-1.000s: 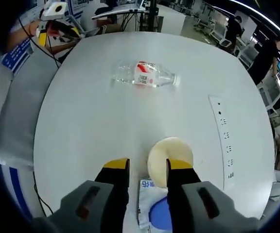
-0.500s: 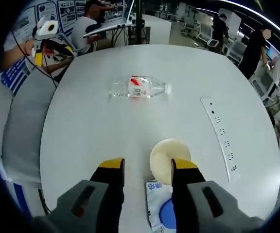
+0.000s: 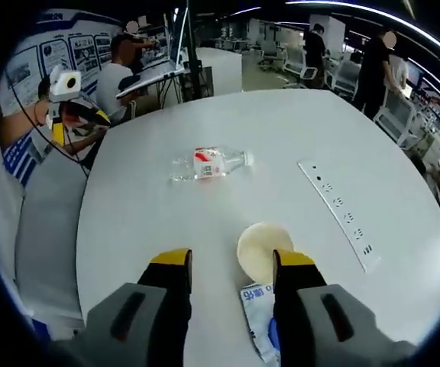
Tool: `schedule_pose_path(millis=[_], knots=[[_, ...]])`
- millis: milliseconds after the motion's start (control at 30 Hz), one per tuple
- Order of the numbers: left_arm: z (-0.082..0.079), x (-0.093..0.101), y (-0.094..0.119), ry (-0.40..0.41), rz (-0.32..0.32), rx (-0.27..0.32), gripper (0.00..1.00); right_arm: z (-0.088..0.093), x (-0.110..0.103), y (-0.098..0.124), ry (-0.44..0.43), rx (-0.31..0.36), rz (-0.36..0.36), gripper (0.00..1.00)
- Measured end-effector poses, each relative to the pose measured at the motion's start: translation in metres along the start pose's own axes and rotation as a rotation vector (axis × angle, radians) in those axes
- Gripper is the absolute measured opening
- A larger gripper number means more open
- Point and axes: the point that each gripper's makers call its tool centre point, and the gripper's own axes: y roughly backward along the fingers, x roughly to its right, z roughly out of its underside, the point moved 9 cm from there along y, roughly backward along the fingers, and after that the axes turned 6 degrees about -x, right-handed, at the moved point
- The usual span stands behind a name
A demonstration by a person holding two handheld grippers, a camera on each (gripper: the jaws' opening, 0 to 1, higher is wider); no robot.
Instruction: Arrange the tabletop items into an orderly group along one side of the table until the central work area is clear of visible clutter.
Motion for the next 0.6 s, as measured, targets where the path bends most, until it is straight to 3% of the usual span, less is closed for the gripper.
schedule_pose_path(millis=[300, 600], knots=[[-0.013, 0.009, -0.005, -0.030, 0.034, 0.002, 0.79, 0.008, -0.011, 0.018, -0.159, 0.116, -0.002, 0.46], [-0.019, 0.015, -0.008, -0.052, 0.058, -0.007, 0.79, 0.004, -0.020, 0.034, -0.235, 0.202, 0.003, 0.46]])
